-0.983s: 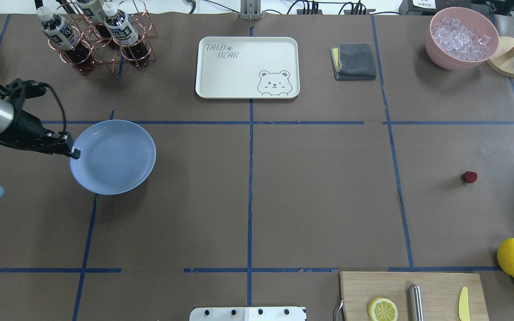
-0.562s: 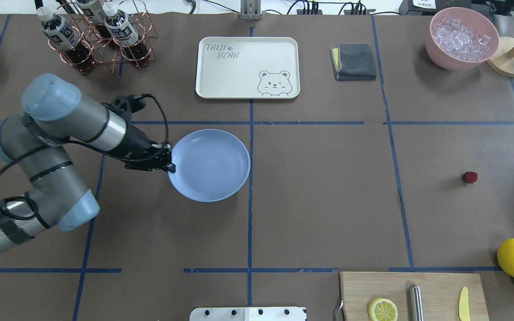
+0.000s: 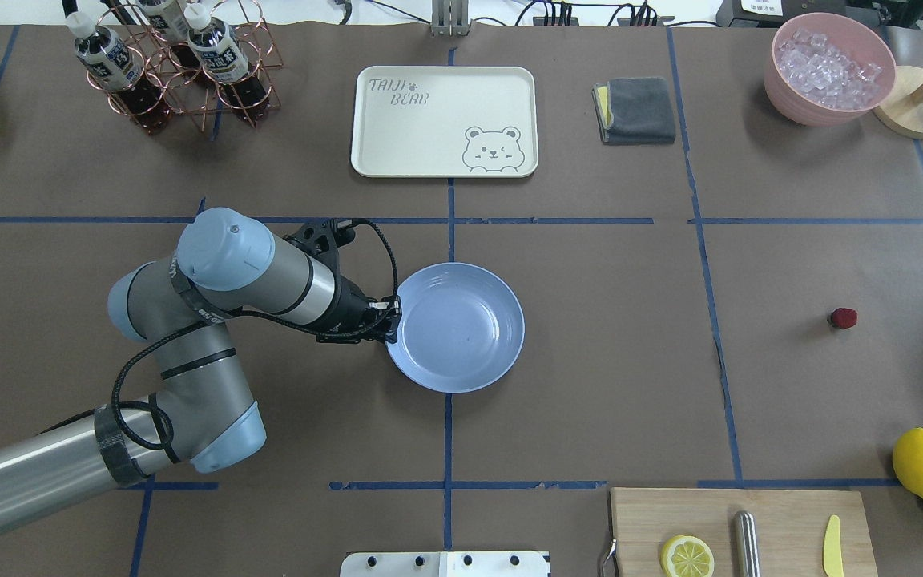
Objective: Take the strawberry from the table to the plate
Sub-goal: 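Push the light blue plate with the left gripper toward the table center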
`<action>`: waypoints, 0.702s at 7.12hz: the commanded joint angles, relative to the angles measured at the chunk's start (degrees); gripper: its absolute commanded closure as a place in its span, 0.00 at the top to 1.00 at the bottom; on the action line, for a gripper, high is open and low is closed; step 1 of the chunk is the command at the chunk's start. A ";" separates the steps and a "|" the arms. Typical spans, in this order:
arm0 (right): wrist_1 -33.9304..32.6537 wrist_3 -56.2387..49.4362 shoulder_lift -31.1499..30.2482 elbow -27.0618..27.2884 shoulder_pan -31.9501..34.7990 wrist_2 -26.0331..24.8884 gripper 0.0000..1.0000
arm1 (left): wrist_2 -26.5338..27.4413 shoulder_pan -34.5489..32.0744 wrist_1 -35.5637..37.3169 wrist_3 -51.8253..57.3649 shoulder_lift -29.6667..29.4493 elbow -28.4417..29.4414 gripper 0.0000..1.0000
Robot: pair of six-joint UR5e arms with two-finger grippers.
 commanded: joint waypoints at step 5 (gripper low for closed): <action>0.32 0.77 -0.04 0.09 -0.70 2.62 1.00 | 1.36 0.60 -0.19 0.10 0.29 0.07 0.90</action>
